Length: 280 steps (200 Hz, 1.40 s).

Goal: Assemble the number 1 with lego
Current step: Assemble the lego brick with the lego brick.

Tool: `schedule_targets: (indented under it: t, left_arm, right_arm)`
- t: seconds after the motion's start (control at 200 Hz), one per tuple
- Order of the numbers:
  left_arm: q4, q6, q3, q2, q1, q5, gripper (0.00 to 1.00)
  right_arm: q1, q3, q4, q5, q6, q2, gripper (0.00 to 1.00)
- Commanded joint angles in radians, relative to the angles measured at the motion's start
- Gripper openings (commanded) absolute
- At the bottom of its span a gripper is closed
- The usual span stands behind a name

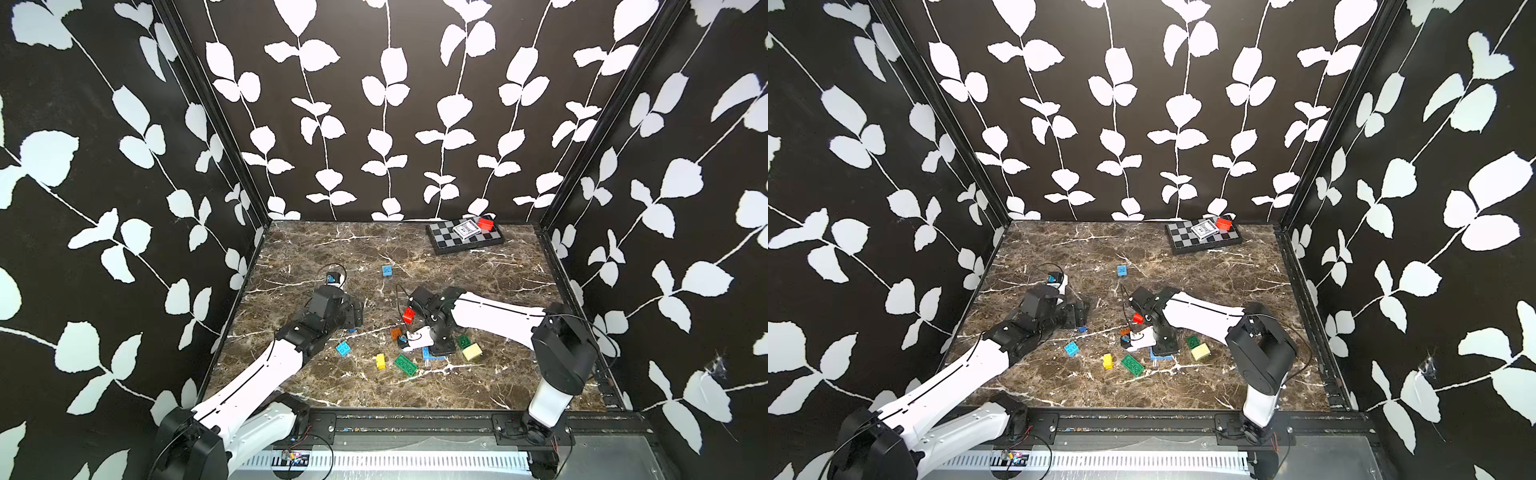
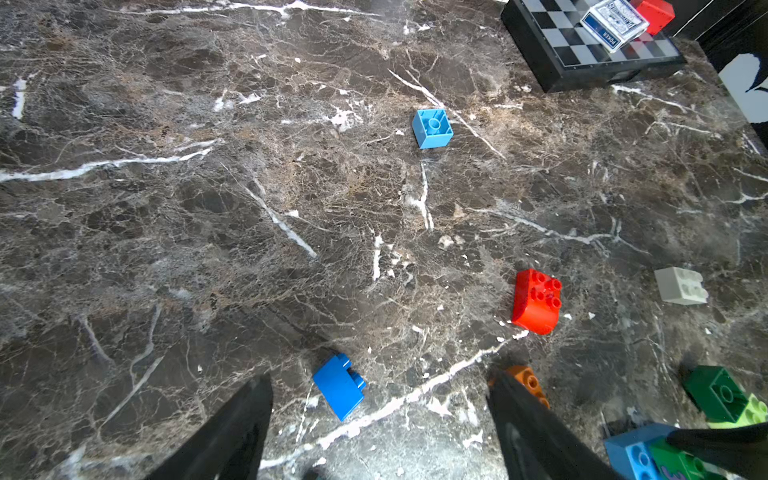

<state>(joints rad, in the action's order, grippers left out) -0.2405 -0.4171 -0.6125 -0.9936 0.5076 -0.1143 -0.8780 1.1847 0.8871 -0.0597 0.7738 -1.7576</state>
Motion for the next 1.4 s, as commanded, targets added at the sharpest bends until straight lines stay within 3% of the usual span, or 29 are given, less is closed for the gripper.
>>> schedule_targets:
  t: [0.0,0.225,0.75,1.015,1.155,1.395]
  left_arm:
    - [0.001,0.006,0.008,0.008,-0.008,-0.009,0.84]
    - [0.005,0.001,0.009,0.003,-0.009,-0.011,0.84]
    - [-0.019,-0.002,0.008,0.019,-0.008,-0.024,0.83]
    - [-0.029,0.007,0.003,0.023,-0.01,-0.025,0.83]
    - [-0.037,0.012,-0.002,0.024,-0.012,-0.026,0.83]
    - [-0.04,0.01,-0.006,0.029,-0.013,-0.026,0.83]
  right_arm:
    - [-0.018,-0.061,0.007,0.039,-0.036,-0.029,0.19]
    - [-0.044,-0.09,-0.036,0.043,-0.083,-0.041,0.18]
    - [-0.101,0.046,0.032,0.099,-0.157,-0.214,0.11]
    - [-0.104,0.033,-0.065,0.017,-0.229,-0.207,0.09]
    - [-0.104,0.017,-0.086,0.014,-0.24,-0.196,0.17]
    - [-0.102,0.01,-0.099,0.041,-0.248,-0.145,0.48]
